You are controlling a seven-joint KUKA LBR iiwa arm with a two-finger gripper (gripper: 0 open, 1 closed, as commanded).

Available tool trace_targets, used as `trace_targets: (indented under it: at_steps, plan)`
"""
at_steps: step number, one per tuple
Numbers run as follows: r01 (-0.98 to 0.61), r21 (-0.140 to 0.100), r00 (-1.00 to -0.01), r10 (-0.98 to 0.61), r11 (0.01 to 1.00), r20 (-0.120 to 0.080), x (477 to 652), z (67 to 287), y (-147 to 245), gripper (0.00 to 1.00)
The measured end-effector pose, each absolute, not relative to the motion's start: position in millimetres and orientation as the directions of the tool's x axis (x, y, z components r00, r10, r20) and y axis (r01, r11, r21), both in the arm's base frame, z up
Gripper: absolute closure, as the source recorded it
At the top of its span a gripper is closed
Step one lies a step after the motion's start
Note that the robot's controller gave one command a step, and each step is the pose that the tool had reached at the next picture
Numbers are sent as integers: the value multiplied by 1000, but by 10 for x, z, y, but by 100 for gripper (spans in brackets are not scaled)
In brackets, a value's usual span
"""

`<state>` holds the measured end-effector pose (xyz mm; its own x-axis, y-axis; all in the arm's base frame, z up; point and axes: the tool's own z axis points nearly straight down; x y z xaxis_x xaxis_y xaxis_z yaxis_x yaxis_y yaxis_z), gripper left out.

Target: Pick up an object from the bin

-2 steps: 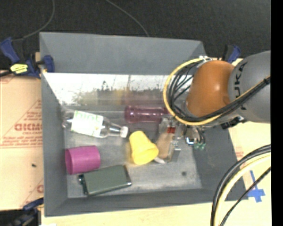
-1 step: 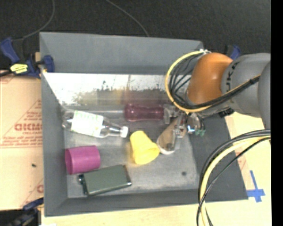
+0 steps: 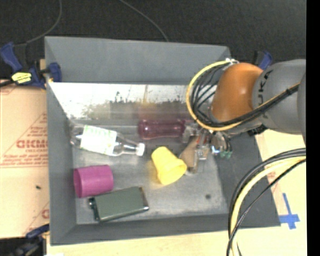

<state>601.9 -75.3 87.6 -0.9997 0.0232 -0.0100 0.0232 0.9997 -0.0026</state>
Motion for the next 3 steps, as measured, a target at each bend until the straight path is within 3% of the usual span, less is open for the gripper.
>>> trace_targets:
  at_steps: [1,2,3]
  plan:
    - [71,-3,-997,71,997,-11,5863,762,-644,0]
    - [63,-2,-998,63,998,-15,5823,744,-319,100]
    - [62,-2,-998,62,998,-15,5824,745,-319,100]
